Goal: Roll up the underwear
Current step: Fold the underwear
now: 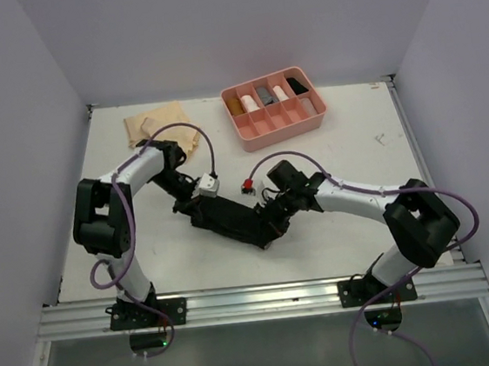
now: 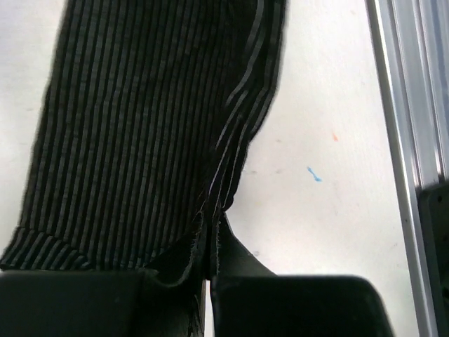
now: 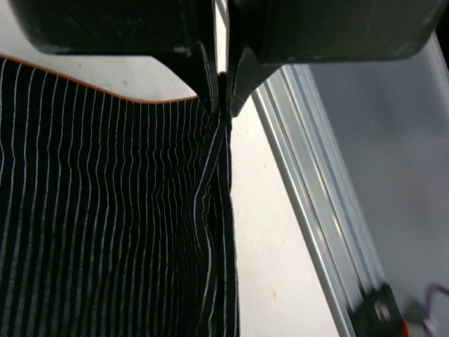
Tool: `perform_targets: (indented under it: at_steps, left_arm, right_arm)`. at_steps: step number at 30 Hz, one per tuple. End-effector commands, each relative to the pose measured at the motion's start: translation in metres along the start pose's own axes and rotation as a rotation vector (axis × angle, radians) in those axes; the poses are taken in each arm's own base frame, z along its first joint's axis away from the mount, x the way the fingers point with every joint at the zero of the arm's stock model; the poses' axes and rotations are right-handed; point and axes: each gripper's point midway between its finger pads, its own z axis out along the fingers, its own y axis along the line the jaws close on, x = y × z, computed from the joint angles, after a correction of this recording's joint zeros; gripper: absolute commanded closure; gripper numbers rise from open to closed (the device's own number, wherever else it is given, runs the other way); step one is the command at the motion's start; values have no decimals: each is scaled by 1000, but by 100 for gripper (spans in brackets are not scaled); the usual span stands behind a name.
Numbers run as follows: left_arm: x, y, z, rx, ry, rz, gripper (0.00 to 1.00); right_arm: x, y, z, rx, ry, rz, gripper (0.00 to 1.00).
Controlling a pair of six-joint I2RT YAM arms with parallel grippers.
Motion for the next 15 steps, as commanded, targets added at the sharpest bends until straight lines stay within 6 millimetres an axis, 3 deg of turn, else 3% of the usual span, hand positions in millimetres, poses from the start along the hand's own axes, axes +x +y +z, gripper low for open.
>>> perform_targets:
  at_steps: [1, 2, 5, 8, 9, 10, 15]
  left_arm:
    - [-18, 16, -5, 20, -78, -171, 100]
    - [-27, 29, -11, -3, -96, -194, 100]
    - [-30, 52, -3, 24, -144, -332, 100]
    - [-34, 61, 3, 52, -194, -444, 100]
    - [-32, 66, 7, 68, -211, -475, 100]
    - [-35, 70, 7, 75, -257, -503, 100]
    - [-28, 94, 0, 88, -384, -663, 100]
  right_arm:
    - [-29, 16, -11, -173, -119, 127, 100]
    - [-29, 15, -9, -202, -118, 190, 100]
    - [-49, -9, -17, -238, -216, 317, 100]
    - [-57, -27, -22, -289, -274, 511, 100]
    - [-65, -44, -25, -301, -330, 538, 100]
    - [-61, -49, -24, -325, -326, 650, 100]
    - [-66, -84, -23, -385, -430, 788, 100]
